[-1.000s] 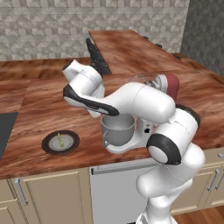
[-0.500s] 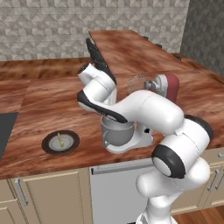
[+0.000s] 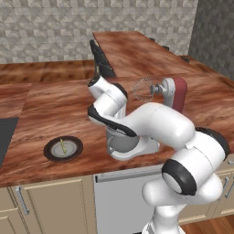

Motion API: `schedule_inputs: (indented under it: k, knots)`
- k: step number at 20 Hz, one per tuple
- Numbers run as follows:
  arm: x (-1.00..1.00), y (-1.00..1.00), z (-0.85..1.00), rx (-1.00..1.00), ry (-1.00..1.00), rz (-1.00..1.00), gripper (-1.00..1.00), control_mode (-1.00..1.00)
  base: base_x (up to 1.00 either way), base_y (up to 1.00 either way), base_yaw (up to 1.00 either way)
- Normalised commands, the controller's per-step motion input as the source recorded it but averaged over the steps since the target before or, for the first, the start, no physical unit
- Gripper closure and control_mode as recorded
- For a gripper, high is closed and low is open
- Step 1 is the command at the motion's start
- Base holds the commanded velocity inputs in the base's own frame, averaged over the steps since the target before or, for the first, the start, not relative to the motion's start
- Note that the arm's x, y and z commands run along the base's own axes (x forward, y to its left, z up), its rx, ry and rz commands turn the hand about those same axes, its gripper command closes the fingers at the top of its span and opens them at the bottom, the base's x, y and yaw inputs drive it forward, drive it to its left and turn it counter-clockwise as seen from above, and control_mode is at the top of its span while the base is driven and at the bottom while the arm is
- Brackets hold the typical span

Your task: Add butter and sugar cubes to the stand mixer bowl and then turn on the stand mixer to begin making frosting.

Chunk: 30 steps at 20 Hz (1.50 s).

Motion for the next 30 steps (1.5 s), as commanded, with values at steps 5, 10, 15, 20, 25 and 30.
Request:
schedule_inputs:
  k: [5,10,15,20,25,30]
  knots:
    - [0.0,0.05,-0.24,0.0,0.0,0.0,1.0,-1.0,0.0,0.0,0.0]
    - [0.05,0.03,-0.33,0.0,0.0,0.0,1.0,-1.0,0.0,0.0,0.0]
    - [0.32,0.15,-0.38,0.0,0.0,0.0,1.0,-1.0,0.0,0.0,0.0]
    - [0.35,0.11,-0.34,0.0,0.0,0.03,1.0,-1.0,0.0,0.0,0.0]
    - [0.38,0.14,-0.37,0.0,0.0,0.03,-1.0,-1.0,0.0,0.0,0.0]
    - [0.28,0.14,-0.26,0.0,0.0,0.02,-1.0,-1.0,0.0,0.0,0.0]
